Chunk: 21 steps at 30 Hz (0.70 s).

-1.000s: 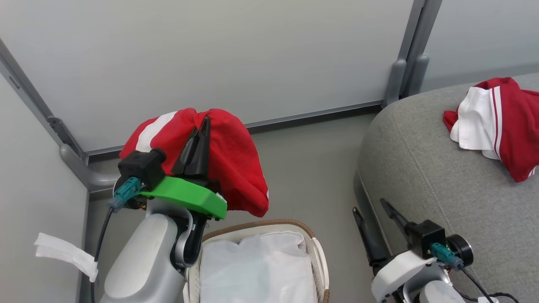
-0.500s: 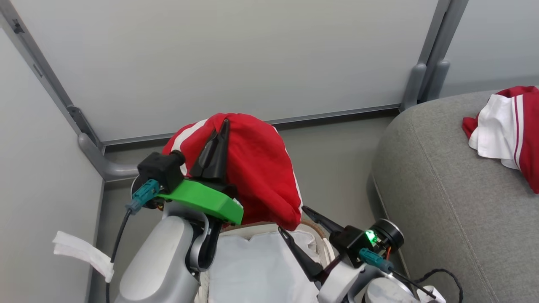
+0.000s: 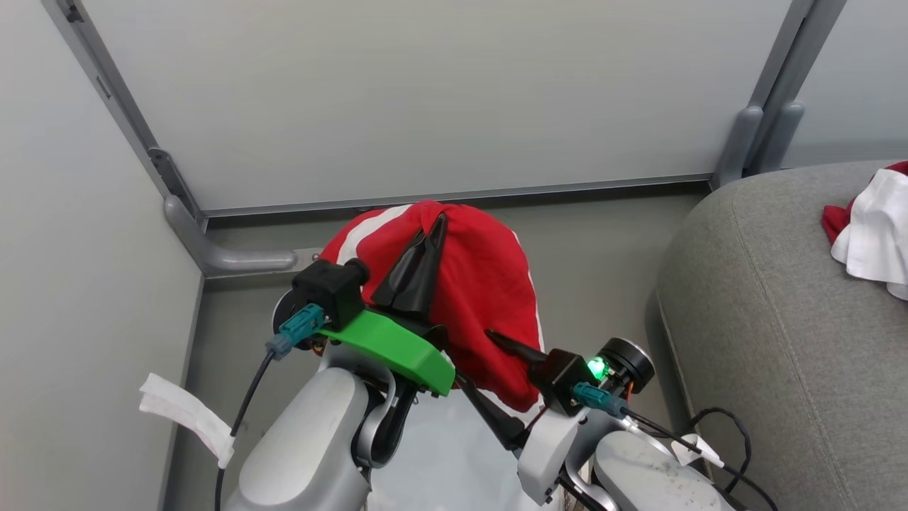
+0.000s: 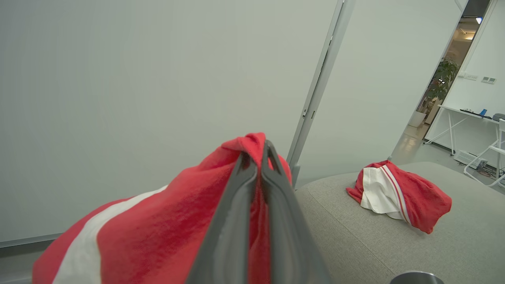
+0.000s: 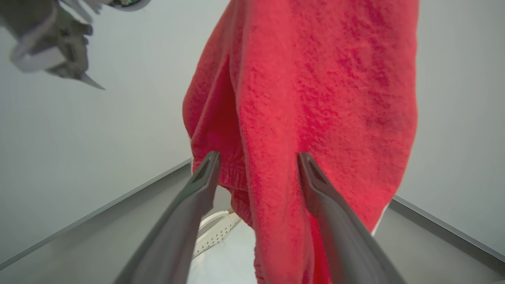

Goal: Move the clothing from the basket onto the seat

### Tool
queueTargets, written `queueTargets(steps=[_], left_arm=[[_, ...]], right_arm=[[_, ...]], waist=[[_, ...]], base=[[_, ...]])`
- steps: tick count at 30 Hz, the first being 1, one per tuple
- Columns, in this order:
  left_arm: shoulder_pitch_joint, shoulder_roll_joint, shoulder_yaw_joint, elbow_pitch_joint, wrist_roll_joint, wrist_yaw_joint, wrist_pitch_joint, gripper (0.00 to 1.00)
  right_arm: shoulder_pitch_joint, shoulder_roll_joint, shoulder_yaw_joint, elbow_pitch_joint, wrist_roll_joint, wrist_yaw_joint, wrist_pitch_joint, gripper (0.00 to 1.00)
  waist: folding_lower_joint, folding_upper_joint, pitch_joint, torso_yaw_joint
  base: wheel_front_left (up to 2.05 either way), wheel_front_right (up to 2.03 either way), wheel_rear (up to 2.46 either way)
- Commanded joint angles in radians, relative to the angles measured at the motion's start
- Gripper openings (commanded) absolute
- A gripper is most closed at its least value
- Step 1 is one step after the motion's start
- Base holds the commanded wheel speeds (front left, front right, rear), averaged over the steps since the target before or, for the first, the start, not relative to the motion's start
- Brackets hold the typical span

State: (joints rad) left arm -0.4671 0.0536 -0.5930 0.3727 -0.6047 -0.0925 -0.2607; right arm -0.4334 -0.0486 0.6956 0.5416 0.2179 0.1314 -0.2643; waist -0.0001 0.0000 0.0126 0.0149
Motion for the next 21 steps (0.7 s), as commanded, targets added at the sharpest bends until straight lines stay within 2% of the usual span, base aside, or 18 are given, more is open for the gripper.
queueTargets(steps=[1,5,14,15,16,21], left_arm=[[-0.017,0.001,-0.008,0.003,-0.005,-0.001,-0.001,0.0],[-0.024,-0.001,-0.03,0.005,-0.02,0.004,-0.002,0.0],[-0.017,-0.002,-0.041,0.016,-0.037,0.014,-0.004,0.0],[-0.018,-0.002,-0.042,0.018,-0.039,0.014,-0.005,0.38],[-0.019,-0.002,-0.041,0.02,-0.041,0.015,-0.005,1.0],[-0.013,0.001,-0.048,0.038,-0.023,0.02,-0.004,1.0]], right_arm=[[-0.007,-0.005,0.013,0.023,0.032,-0.001,0.0,0.0],[-0.03,-0.005,0.03,0.052,0.092,-0.001,0.0,0.0],[-0.013,-0.004,0.005,0.034,0.088,-0.001,0.0,0.0],[-0.01,-0.004,0.001,0.029,0.088,-0.001,0.0,0.0],[-0.005,-0.005,-0.005,0.022,0.087,-0.001,0.0,0.0],[0.036,-0.003,-0.054,-0.018,0.1,-0.001,0.0,0.0]], waist=[[0.0001,0.0,0.005,0.015],[0.0001,0.0,0.008,0.024],[0.0001,0.0,0.018,0.003],[0.0001,0.0,0.019,-0.001],[0.0001,0.0,0.021,-0.007],[0.0001,0.0,0.025,-0.054]], base=[[0.0,0.0,0.0],[0.0,0.0,0.0],[0.0,0.0,0.0],[0.0,0.0,0.0],[0.0,0.0,0.0],[0.0,0.0,0.0]])
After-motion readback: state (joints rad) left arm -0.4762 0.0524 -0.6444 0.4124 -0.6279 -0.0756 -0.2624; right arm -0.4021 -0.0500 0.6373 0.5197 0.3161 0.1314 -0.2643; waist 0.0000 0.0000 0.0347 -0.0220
